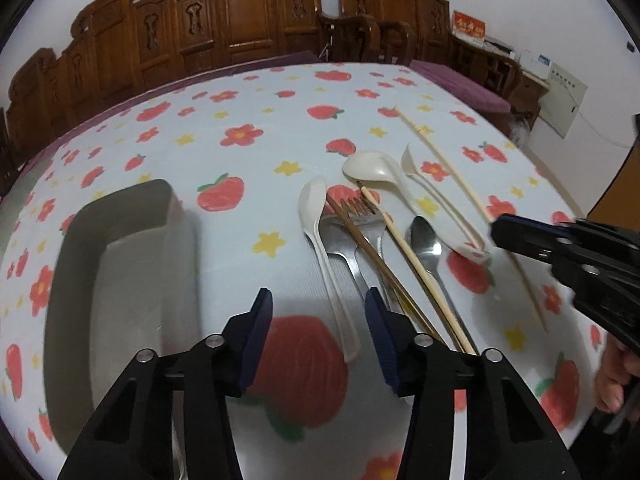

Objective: Organize utensils
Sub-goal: 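Grasp the white plastic spoon with the left tool while the right tool grasps a wooden chopstick, then lower the white spoon into the metal tray and open the left tool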

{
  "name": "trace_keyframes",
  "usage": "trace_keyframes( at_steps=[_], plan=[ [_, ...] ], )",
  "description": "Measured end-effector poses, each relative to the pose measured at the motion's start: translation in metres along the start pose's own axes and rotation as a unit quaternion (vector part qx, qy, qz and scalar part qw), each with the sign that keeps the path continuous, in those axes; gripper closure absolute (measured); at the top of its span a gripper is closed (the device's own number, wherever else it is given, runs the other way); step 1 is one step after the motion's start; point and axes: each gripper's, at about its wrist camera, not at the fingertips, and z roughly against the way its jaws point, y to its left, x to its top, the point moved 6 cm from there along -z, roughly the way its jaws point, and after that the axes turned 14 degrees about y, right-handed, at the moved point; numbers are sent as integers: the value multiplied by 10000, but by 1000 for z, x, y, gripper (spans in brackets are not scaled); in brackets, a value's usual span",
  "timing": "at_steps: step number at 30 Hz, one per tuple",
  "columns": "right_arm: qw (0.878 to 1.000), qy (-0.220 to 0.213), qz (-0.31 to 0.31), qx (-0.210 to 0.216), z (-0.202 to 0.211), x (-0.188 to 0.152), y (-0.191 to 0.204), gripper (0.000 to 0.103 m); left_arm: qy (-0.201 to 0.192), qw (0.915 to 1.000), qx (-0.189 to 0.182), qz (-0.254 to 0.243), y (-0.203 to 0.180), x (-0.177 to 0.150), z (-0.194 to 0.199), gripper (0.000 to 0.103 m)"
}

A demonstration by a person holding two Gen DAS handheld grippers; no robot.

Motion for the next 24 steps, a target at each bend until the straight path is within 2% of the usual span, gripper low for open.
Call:
trace_keyframes(
  at_steps=[4,11,12,13,15,24],
  plan=[
    [10000,7,39,-3,-1,0,2,97,177,9998,33,88,0,8,-18,73],
    [9999,12,100,-17,-3,0,6,97,356,9992,33,198,2,15,-35,79],
    [10000,18,96,-19,-3,0,6,97,372,9991,31,192,1,15,-35,83],
    [10000,14,90,-21,-3,0,7,97,363,9992,25,187,1,15,-36,95],
    [10000,27,82,-26,-4,0,6,97,372,9990,-39,249,2,16,-36,100],
    [9998,2,195,44,-4,2,22,97,198,9992,-89,335,18,4,-12,100]
  ],
)
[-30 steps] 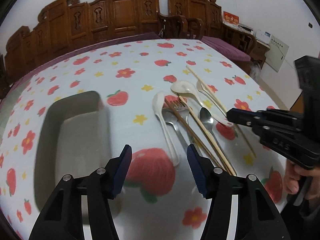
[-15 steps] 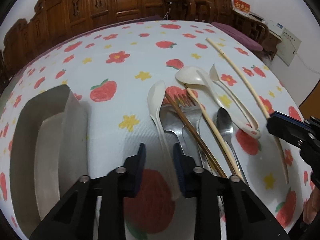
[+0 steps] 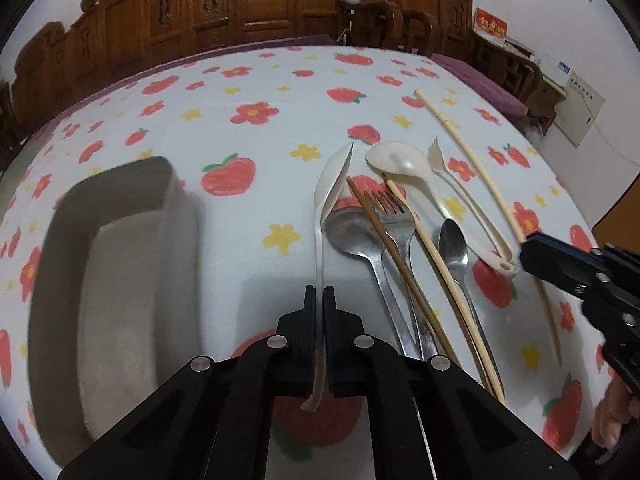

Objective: Organize utensils
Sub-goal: 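Lower the white spoon into the metal tray and open the left tool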

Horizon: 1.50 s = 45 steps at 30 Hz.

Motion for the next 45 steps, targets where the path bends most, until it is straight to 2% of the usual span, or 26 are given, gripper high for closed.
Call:
trace_keyframes(
  at_steps=[11,21,32,42,44,45],
  plan=[
    [9996,-60,294,5,-2,9,36,97,-339,9994,-60,-32,27,-14,50,100],
    [9985,-39,552,56,-6,10,64,97,-567,9984,-39,67,68,-28,82,100],
    [9981,-74,607,74,-6,7,79,97,-413,9980,1,469,112,-38,68,100],
    [9984,-73,540,124,-2,4,90,97,-231,9976,-1,654,128,-38,50,100],
    [9982,-90,581,120,0,4,96,97,-257,9976,100,638,130,-37,53,95],
    [9982,-86,588,120,1,4,98,97,-291,9975,110,632,131,-37,55,89]
  ],
)
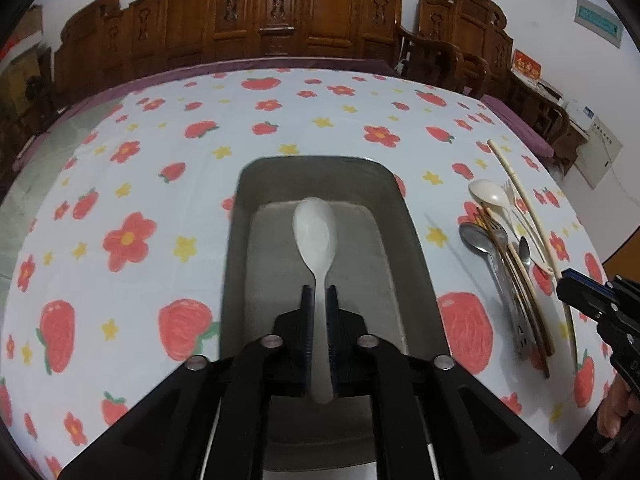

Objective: Organize utensils
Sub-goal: 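Lower the white spoon into the metal tray and open the left tool, then lower the wooden chopstick into the metal tray and open the right tool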

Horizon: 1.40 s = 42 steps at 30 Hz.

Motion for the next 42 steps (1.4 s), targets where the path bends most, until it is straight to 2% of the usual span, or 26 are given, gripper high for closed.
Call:
trace_keyframes(
  at_steps=[1,5,8,11,15,18,24,30,36,42],
  plan=[
    [10000,7,8,5,0,0,3,97,-48,10000,-20,5,1,0,4,84],
    [10000,31,48,-3,1,6,15,97,-201,9998,14,-53,8,0,18,80],
    [10000,80,9,14,-1,12,22,97,-357,9993,65,-94,15,0,32,70],
    [9999,134,-36,35,-5,19,31,97,-482,9986,150,-154,22,1,42,55],
    [9996,168,-104,187,-14,32,48,97,-734,9970,200,-165,35,2,59,21],
    [9995,197,-72,218,-23,41,62,97,-850,9960,236,-125,44,3,68,12],
    [9991,163,-300,262,-44,57,77,97,-968,9949,275,-20,64,5,80,11],
    [9978,319,-456,370,-73,67,88,97,-899,9952,343,188,86,6,80,11],
    [9970,533,-457,316,-98,61,97,97,-931,9944,409,274,97,6,84,11],
    [9975,551,-357,278,-102,56,97,96,-947,9943,425,253,94,5,85,11]
  ],
)
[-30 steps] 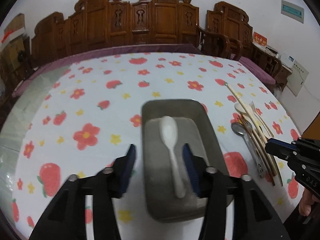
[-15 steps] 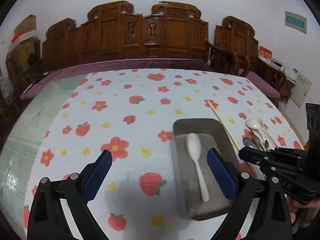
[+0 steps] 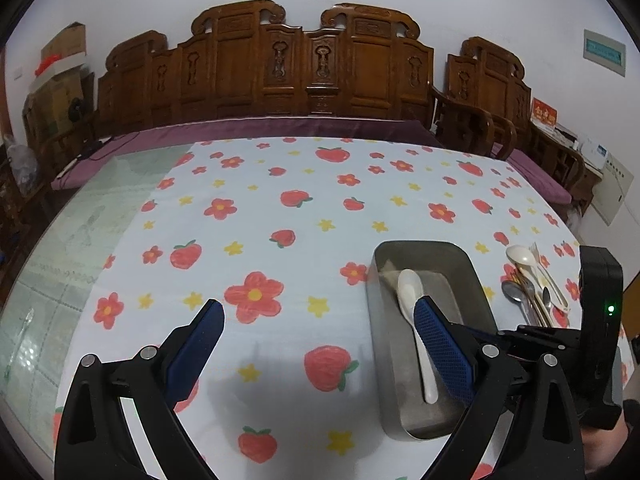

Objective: Organize utensils
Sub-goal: 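Lower the wooden chopstick into the metal tray and open the right tool, then grasp a dark wooden chopstick from the utensil row with the right tool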

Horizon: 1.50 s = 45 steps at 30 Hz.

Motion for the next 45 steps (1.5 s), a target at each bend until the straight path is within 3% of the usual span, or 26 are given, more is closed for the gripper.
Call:
trace_keyframes(
  at_steps=[8,17,19,21,33,39,43,45],
  plan=[
    [9994,-268,147,-181,32,-6,-15,96,-24,9999,-11,-166,-19,-5,0,11],
    [9948,-455,187,-892,90,-45,-81,96,-116,9982,-293,-520,-70,-15,5,11],
    [9933,-408,206,-1064,95,-56,-97,86,-135,9974,-341,-617,-83,-18,6,11],
    [9922,-308,150,-1196,95,-67,-115,81,-149,9966,-363,-719,-94,-22,6,11],
    [9928,67,-118,-1188,60,-87,-150,81,-58,9930,-616,-1009,-145,-42,-3,11],
    [9926,202,-146,-1186,47,-87,-156,85,23,9910,-635,-1182,-162,-51,-9,11],
    [9928,286,-125,-1159,41,-87,-158,93,36,9894,-629,-1311,-172,-57,-11,11],
    [9905,302,-86,-1342,43,-86,-157,97,-16,9888,-590,-1374,-176,-59,-10,11]
  ],
)
